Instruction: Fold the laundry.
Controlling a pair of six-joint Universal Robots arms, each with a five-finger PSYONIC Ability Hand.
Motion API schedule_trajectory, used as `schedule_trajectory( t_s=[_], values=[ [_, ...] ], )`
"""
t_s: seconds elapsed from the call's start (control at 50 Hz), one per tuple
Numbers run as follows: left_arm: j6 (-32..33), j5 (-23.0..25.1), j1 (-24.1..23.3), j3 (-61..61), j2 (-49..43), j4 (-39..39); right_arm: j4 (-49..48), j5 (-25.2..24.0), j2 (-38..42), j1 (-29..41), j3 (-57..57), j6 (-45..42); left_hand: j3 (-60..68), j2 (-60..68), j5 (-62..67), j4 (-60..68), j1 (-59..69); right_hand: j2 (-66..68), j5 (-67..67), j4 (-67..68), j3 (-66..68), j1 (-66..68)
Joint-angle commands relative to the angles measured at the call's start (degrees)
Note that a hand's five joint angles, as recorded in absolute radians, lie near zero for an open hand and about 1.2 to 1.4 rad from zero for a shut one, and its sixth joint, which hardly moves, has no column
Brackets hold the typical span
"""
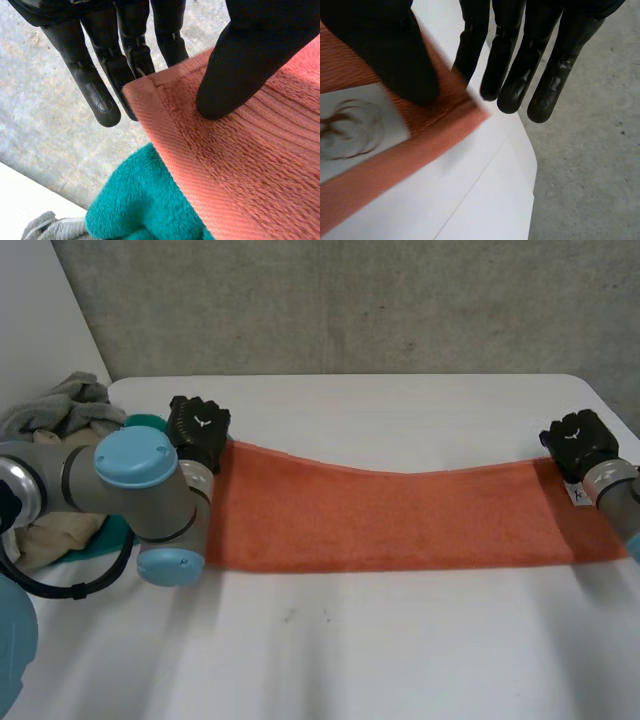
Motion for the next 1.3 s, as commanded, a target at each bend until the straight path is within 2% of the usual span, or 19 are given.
schedule_trajectory(
  t_s=[0.02, 0.08, 0.18, 0.3, 0.36, 0.44, 0.68, 0.7, 0.72, 0.78, 0.84, 1.0, 1.12, 1.2, 1.24, 1.26, 1.3],
  values=[
    [1.5, 0.1, -0.6, -0.9, 0.3, -0.2, -0.6, 1.3, -1.7, 0.7, 1.1, 3.3, -51.9, -51.7, -51.3, -52.0, -50.8, -51.1, -52.0, -52.3, -51.4, -42.1],
    [1.1, 0.0, -2.2, -2.3, 1.0, -0.2, -0.5, 1.4, -5.2, 1.0, 3.4, 4.3, -51.9, -51.7, -51.3, -52.0, -50.8, -51.1, -52.0, -52.3, -51.4, -42.1],
    [0.8, -0.7, -3.1, -6.0, 4.8, -0.7, 1.7, -0.1, -15.8, -1.0, 12.4, 11.2, -51.9, -51.7, -51.3, -52.0, -50.8, -51.1, -52.0, -52.3, -51.4, -42.1],
    [0.4, -0.5, -3.1, -15.1, 11.6, -0.8, 12.7, -7.1, -25.3, -5.6, 19.9, 13.7, -51.9, -51.7, -51.3, -52.0, -50.8, -49.9, -50.7, -51.1, -50.1, -40.9],
    [-0.4, -0.2, -3.2, -19.7, 14.1, -0.6, 16.1, -9.4, -25.7, -10.2, 23.1, 13.3, -51.9, -51.7, -51.3, -52.0, -50.8, -39.9, -40.8, -41.2, -40.2, -31.0],
    [-1.9, -0.2, -3.4, -22.8, 15.7, -0.5, 15.7, -10.0, -25.4, -12.3, 25.5, 12.8, -51.9, -51.7, -51.3, -52.0, -50.8, -37.7, -38.6, -39.0, -38.0, -28.7],
    [-4.9, -0.2, -3.4, -24.7, 17.0, -0.5, 12.4, -9.9, -16.5, -12.6, 25.4, 7.7, -51.9, -51.7, -51.3, -52.0, -50.8, -30.7, -31.5, -31.9, -30.9, -21.7],
    [-5.0, -0.3, -3.4, -24.7, 17.0, -0.6, 12.1, -9.9, -16.0, -12.6, 25.3, 7.6, -51.9, -51.7, -51.3, -52.0, -50.8, -28.2, -29.0, -29.4, -28.4, -19.2],
    [-4.9, -0.3, -3.4, -24.8, 17.0, -0.6, 11.8, -10.0, -15.4, -12.6, 25.1, 7.3, -51.9, -51.7, -51.3, -52.0, -50.8, -13.3, -14.2, -14.5, -13.6, -4.3],
    [-5.0, -0.5, -3.4, -24.8, 17.0, -0.6, 11.1, -9.9, -14.9, -12.8, 24.0, 7.1, -51.9, -51.7, -51.3, -52.0, -50.8, 18.8, 17.9, 17.6, 18.5, 27.8],
    [-5.0, -0.6, -3.4, -24.8, 17.2, -0.7, 10.6, -9.4, -15.2, -13.4, 23.7, 6.9, -51.9, -51.7, -51.3, -52.0, -50.8, 18.9, 18.0, 17.7, 18.6, 27.9],
    [-5.0, -0.3, -3.3, -26.3, 20.1, -0.8, 4.4, -6.6, -20.0, -20.3, 23.8, 5.5, -51.9, -51.7, -51.3, -52.0, -50.8, 18.9, 18.0, 17.7, 18.6, 27.9],
    [-5.0, -0.4, -3.0, -27.4, 21.3, -0.8, 4.0, -6.2, -20.8, -23.6, 22.0, -3.3, -51.9, -51.7, -51.3, -52.0, -50.8, 18.9, 18.0, 17.7, 18.6, 27.9],
    [-5.0, -0.4, -2.9, -28.3, 21.4, -0.8, 5.2, -7.1, -20.7, -23.7, 22.8, -5.0, -51.9, -51.7, -51.3, -52.0, -50.8, 18.9, 18.0, 17.7, 18.6, 27.9],
    [-5.0, -0.4, -2.9, -28.7, 21.4, -0.8, 5.9, -7.7, -20.8, -23.6, 23.7, -4.5, -51.9, -51.7, -51.3, -52.0, -50.8, -6.0, -6.8, -7.2, -6.3, 3.0],
    [-5.0, -0.4, -3.0, -29.0, 21.4, -0.8, 6.6, -8.6, -21.3, -23.6, 24.5, -3.5, -51.9, -51.7, -51.3, -52.0, -50.8, -12.7, -13.6, -14.0, -13.0, -3.8],
    [-5.0, -0.3, -3.0, -29.2, 21.5, -0.8, 7.0, -9.7, -21.4, -23.6, 24.8, -2.3, -51.9, -51.7, -51.3, -52.0, -50.8, -17.7, -18.5, -18.9, -17.9, -8.7]
  ],
)
